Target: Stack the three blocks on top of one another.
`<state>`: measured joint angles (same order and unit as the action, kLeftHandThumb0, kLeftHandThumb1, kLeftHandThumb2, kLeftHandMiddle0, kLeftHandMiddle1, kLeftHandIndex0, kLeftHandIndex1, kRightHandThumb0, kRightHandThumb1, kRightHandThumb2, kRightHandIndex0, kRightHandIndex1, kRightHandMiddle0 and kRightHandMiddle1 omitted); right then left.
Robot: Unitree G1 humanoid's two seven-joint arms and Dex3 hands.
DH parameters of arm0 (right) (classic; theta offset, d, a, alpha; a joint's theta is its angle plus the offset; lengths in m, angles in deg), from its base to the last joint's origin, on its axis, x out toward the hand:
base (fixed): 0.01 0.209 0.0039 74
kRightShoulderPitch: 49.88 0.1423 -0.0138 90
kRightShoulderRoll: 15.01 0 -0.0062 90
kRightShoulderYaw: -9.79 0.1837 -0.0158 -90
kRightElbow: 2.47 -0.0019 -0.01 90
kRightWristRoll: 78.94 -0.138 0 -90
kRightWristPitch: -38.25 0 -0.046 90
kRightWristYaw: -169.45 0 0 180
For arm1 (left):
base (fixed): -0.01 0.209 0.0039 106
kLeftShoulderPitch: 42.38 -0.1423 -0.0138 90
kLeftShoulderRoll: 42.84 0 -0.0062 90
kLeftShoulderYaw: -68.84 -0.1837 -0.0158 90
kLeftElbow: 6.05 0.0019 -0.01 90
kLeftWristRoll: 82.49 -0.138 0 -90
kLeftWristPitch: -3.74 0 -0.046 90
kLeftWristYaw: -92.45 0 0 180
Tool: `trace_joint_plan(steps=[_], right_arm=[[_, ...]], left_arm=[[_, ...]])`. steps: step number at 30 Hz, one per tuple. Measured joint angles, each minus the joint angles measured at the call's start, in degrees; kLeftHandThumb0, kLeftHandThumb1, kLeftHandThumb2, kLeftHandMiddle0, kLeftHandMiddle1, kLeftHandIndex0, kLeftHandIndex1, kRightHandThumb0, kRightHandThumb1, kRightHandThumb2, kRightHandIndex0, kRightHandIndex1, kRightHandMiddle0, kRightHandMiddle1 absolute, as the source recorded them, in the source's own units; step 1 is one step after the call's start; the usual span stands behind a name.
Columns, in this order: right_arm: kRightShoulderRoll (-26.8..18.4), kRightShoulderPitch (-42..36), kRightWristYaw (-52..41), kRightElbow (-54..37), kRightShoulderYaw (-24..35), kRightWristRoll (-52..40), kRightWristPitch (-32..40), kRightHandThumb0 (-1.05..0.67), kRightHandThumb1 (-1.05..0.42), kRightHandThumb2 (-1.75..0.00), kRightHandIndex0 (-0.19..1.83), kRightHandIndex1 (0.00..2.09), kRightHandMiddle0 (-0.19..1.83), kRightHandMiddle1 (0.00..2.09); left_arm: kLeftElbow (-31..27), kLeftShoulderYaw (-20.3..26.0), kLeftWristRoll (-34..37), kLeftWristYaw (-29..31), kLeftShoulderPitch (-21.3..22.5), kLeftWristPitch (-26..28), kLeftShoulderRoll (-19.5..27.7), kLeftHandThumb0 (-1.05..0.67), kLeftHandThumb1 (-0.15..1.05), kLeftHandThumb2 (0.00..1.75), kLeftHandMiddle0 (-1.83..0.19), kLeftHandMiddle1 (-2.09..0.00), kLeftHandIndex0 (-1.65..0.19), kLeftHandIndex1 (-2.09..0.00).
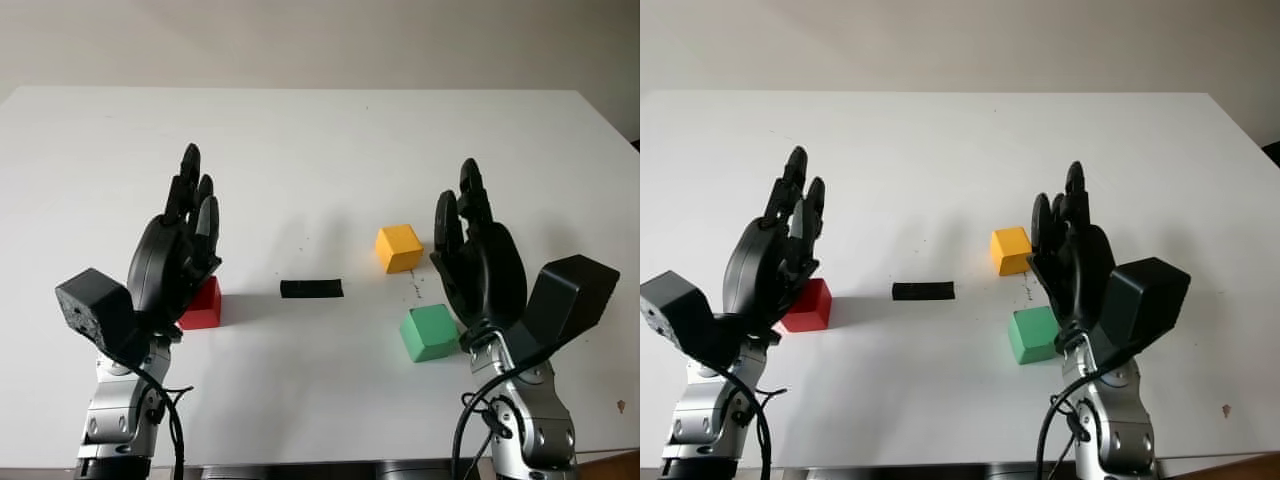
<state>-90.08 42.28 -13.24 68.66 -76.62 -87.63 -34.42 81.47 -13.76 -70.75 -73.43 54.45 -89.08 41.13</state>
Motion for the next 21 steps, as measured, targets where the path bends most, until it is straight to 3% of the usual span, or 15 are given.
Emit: trace_joint_plan(steps=[17,21], right_arm=[[-0.8,1.1,-0.38,1.54,-0.05,0.27,0.22,-0.64,-1.05,-0.62,-0.19,0.0,-0.19,0.0],[-0.78,1.24,-0.33,1.58,-0.29,0.4,0.07,-0.65,-1.05,-0.61,-0.19,0.0,-0.19,0.0]], left_arm=[[1.41,-0.12,0.21,-0.19,0.31,0.33,0.01,-0.75,1.05,0.61,0.18,-0.05,0.17,-0.06],[-1.58,0.58,-0.03,-0.48,0.3,1.11,1.53,-0.75,1.05,0.58,0.16,-0.06,0.17,-0.06]])
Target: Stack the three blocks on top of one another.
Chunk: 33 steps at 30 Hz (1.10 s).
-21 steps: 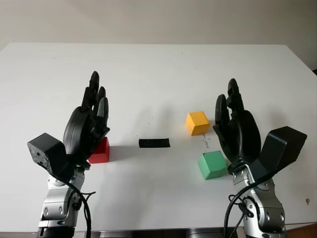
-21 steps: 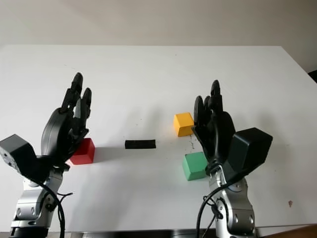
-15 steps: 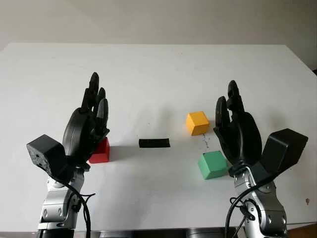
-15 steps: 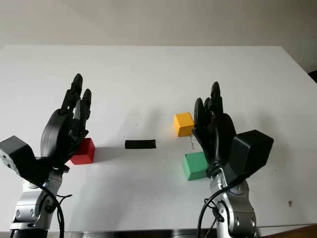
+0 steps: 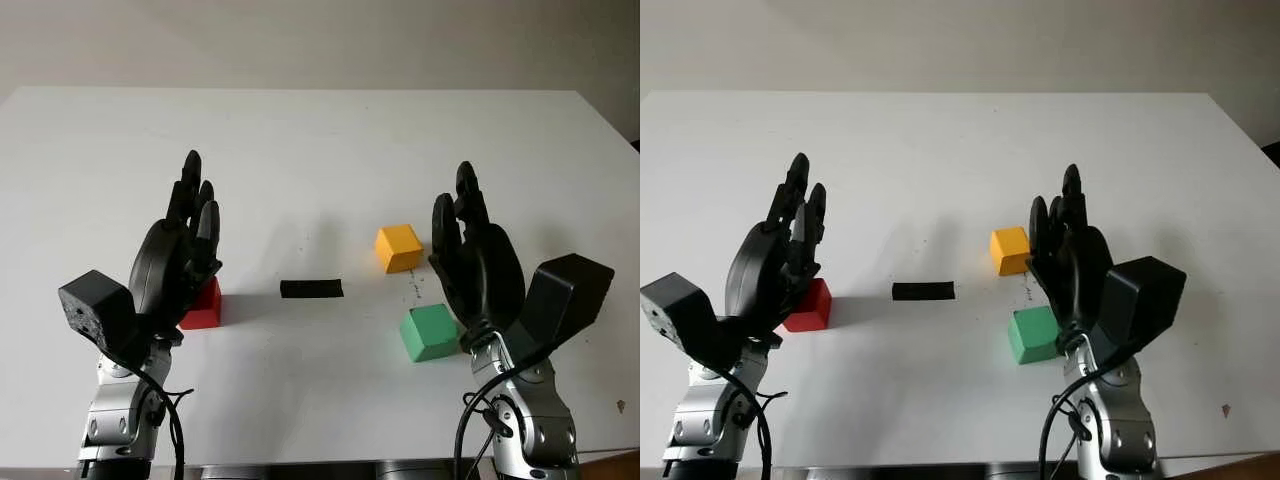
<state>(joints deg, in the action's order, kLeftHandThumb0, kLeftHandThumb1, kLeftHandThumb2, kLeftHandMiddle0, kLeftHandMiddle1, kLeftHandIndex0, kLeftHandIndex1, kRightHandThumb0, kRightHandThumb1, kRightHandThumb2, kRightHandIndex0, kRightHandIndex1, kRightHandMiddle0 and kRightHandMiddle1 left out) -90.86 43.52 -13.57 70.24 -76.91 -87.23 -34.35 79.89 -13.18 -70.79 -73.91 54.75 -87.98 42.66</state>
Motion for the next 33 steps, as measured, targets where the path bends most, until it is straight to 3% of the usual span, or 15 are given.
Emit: trace_joint_plan(steps=[3,6,9,13,17,20,27,33], right_arm=[[0.0,0.0,0.09,0.0,-0.09,0.34,-0.36,-0.66,-1.05,-0.6,-0.19,0.0,-0.19,0.0],[0.01,-0.01,0.47,-0.02,-0.08,0.43,-0.35,-0.65,-1.05,-0.62,-0.19,0.0,-0.19,0.0],[0.06,0.02,0.56,-0.05,-0.29,0.45,-0.33,-0.65,-1.05,-0.62,-0.19,0.0,-0.19,0.0],[0.09,0.03,0.54,-0.03,-0.36,0.35,-0.34,-0.66,-1.05,-0.62,-0.19,0.0,-0.19,0.0],[0.11,0.02,0.44,-0.04,-0.52,0.32,-0.34,-0.65,-1.05,-0.62,-0.19,0.0,-0.19,0.0],[0.12,0.02,0.43,-0.04,-0.39,0.06,-0.34,-0.65,-1.05,-0.62,-0.19,0.0,-0.19,0.0],[0.08,0.02,0.43,-0.05,-0.42,0.1,-0.32,-0.65,-1.05,-0.63,-0.19,0.0,-0.19,0.0],[0.08,0.02,0.34,-0.05,-0.33,-0.34,-0.3,-0.65,-1.05,-0.62,-0.19,0.0,-0.19,0.0]], left_arm=[[-2.85,1.69,-1.66,-0.5,0.05,-0.45,2.65,-0.74,1.05,0.46,0.0,-0.1,0.07,-0.1],[-4.81,3.46,-6.21,-1.22,0.54,-1.99,7.07,-0.79,1.05,0.32,-0.25,-0.09,-0.21,-0.16],[-7.43,4.69,-9.38,-0.96,1.7,-0.65,11.07,-0.81,1.05,0.23,-0.27,-0.08,-0.3,-0.18],[-10.36,6.18,-13.87,2.56,2.37,2.15,20.02,-0.85,1.05,0.13,-0.2,-0.04,-0.27,-0.11],[-11.89,6.14,-16.77,5.91,2.43,4.17,24.51,-0.86,1.04,0.08,-0.13,-0.03,-0.26,-0.09],[-12.26,5.44,-18.75,9.62,2.23,5.32,28.3,-0.84,1.01,0.06,-0.18,-0.06,-0.33,-0.11],[-12.02,1.8,-25.22,16.45,2.1,5.36,35.41,-0.87,0.97,0.04,-0.17,-0.05,-0.38,-0.09],[-12.24,0.7,-30.3,17.29,0.95,5.25,37.16,-0.89,0.92,0.03,-0.17,-0.05,-0.4,-0.08]])
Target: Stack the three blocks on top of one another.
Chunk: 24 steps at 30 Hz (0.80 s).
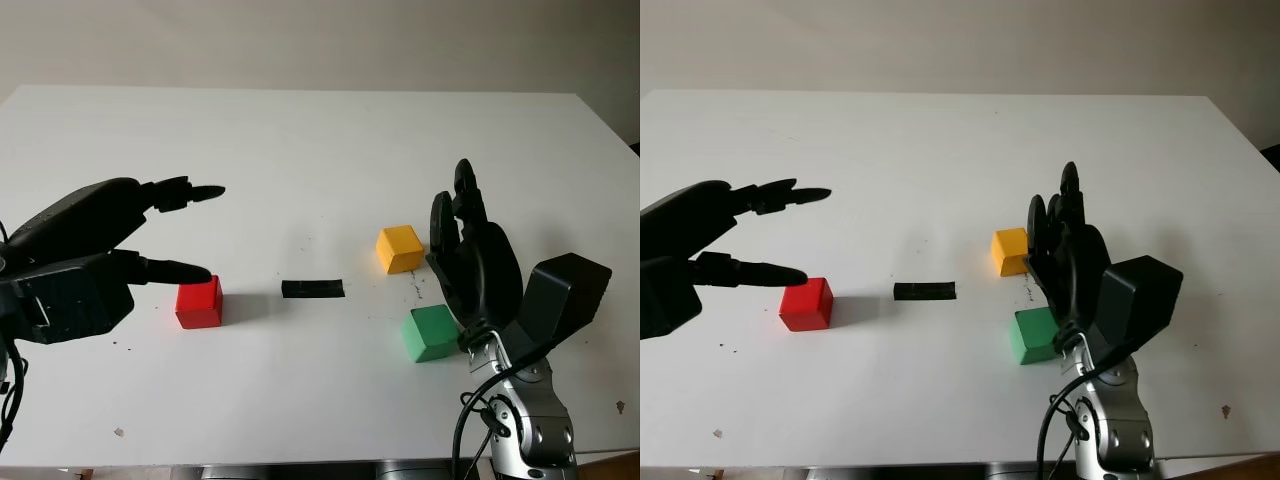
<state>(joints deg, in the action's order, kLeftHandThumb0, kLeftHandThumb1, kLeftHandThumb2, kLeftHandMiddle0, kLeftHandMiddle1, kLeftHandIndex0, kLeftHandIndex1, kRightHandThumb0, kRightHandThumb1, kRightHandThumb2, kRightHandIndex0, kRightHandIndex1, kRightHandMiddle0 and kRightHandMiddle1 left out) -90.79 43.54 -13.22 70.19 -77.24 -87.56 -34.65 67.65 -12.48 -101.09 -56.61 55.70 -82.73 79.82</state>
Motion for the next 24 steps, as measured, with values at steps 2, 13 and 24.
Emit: trace_joint_plan(steps=[2,13,24], right_arm=[[0.0,0.0,-0.01,-0.03,0.02,-0.09,0.06,-0.65,-1.05,-0.61,-0.19,0.0,-0.19,0.0],[0.0,-0.06,-0.42,-0.23,0.16,-0.6,0.07,-0.65,-1.05,-0.61,-0.19,0.0,-0.19,0.0],[-0.08,-0.08,-0.52,-0.62,0.18,-0.59,0.16,-0.64,-1.05,-0.62,-0.19,0.0,-0.19,0.0]], left_arm=[[-0.69,-0.02,-0.78,0.06,-1.12,0.01,0.0,-0.86,0.89,0.03,-0.17,-0.05,-0.42,-0.08],[-3.79,-0.12,-8.05,-1.43,-5.92,-2.08,0.0,-0.87,0.92,0.06,-0.12,-0.04,-0.43,-0.08],[-8.55,-2.61,-16.31,4.88,-7.75,2.34,1.5,-0.92,1.0,0.06,-0.07,-0.04,-0.41,-0.07]])
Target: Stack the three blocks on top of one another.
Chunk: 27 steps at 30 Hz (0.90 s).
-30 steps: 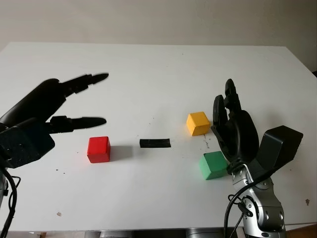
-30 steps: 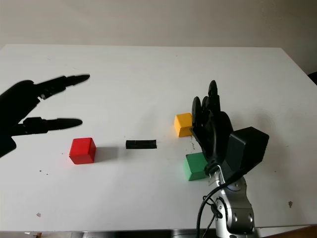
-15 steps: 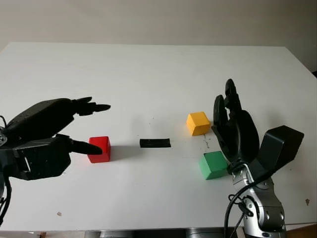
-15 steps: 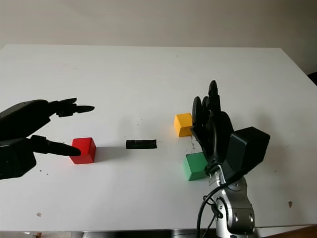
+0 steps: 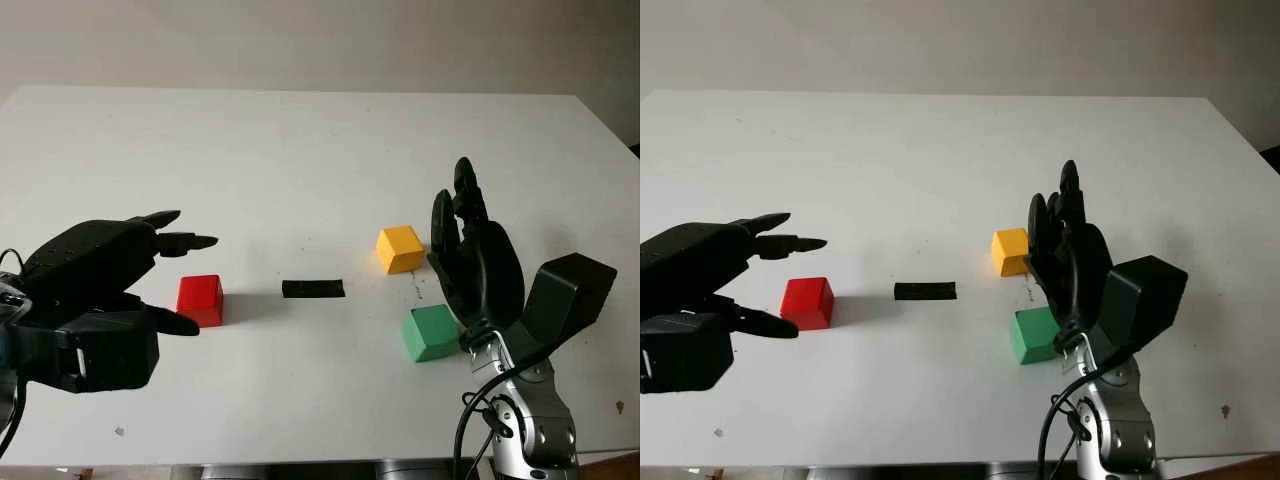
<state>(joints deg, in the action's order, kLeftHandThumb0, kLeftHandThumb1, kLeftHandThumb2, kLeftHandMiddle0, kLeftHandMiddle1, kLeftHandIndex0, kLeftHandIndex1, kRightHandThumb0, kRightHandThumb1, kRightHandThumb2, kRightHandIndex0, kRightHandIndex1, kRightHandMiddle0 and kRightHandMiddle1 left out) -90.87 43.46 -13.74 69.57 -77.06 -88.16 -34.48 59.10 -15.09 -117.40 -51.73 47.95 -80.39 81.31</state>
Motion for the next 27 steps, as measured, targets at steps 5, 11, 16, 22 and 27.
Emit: trace_joint_plan(steps=[5,11,16,22,27], right_arm=[[-0.01,0.0,-0.07,0.0,-0.03,0.01,0.06,-0.65,-1.05,-0.62,-0.19,0.0,-0.19,0.0],[-0.01,0.0,0.12,-0.01,-0.08,0.1,0.13,-0.64,-1.05,-0.62,-0.19,0.0,-0.19,0.0],[-0.01,0.0,0.09,-0.01,-0.04,-0.01,0.13,-0.64,-1.05,-0.62,-0.19,0.0,-0.19,0.0],[0.02,-0.01,0.13,-0.1,0.07,-0.34,0.14,-0.64,-1.05,-0.61,-0.19,0.0,-0.19,0.0],[0.02,-0.01,0.22,-0.1,0.09,-0.34,0.13,-0.64,-1.05,-0.6,-0.19,0.0,-0.19,0.0]], left_arm=[[-1.32,-2.25,-7.14,-1.94,-1.06,-0.05,-0.53,-0.85,0.98,0.05,-0.1,-0.06,-0.47,-0.11],[-1.2,-3.71,-10.3,-5.39,-2.26,-1.1,-3.2,-0.83,1.0,0.06,-0.12,-0.06,-0.45,-0.29],[-0.88,-4.39,-12.7,-5.55,-2.31,-1.44,-3.41,-0.83,1.01,0.05,-0.12,-0.06,-0.11,-0.97],[0.25,-5.17,-13.44,-8.36,-2.3,-3.24,-4.14,-0.78,1.02,0.05,-0.17,-0.07,-0.15,-1.07],[1.38,-5.68,-15.99,-11.1,-2.31,-3.82,-4.81,-0.65,1.04,0.06,-0.2,-0.06,-0.15,-1.17]])
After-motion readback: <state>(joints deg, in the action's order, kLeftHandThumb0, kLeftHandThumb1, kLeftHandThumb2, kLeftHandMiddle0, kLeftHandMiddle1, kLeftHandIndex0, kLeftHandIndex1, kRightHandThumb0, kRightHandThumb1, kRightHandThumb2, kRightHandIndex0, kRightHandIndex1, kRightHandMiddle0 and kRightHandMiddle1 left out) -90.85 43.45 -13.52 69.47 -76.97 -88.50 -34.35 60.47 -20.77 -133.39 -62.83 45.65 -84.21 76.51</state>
